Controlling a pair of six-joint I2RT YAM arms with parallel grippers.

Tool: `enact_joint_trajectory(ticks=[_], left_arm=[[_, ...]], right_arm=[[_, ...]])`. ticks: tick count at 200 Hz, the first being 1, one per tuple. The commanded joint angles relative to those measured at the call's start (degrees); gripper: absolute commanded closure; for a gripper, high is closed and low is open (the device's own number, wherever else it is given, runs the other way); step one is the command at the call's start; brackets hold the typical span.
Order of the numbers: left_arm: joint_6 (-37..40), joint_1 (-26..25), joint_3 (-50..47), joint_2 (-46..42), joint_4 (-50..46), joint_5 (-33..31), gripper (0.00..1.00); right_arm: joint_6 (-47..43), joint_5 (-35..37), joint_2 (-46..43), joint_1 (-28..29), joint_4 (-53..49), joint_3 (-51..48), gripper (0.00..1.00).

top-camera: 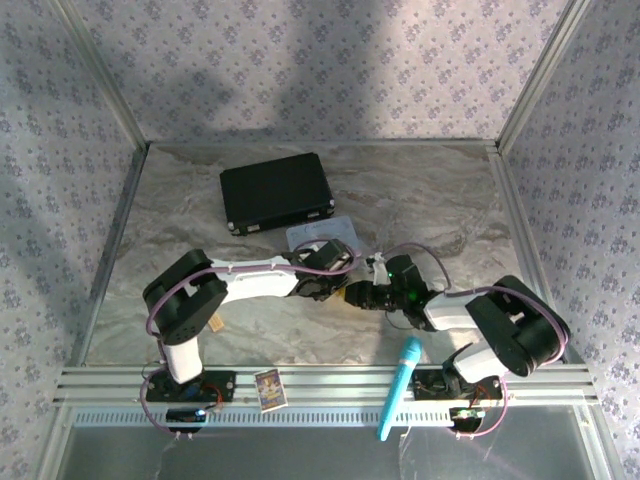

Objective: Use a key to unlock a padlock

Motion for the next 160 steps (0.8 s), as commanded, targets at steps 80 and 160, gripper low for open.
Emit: enact_joint_trajectory(ticks=[80, 160], left_arm=[[-6.1, -0.2, -1.8, -1.0, 0.7, 7.7, 0.91], [-0.8, -0.2, -10.2, -5.6, 16.5, 2.5, 0.29]], right_arm=[[1.2, 1.2, 0.2, 0.3, 4.9, -1.9, 0.95], [5.8, -1.3, 0.4, 0.0, 9.2, -1.3, 0.97]])
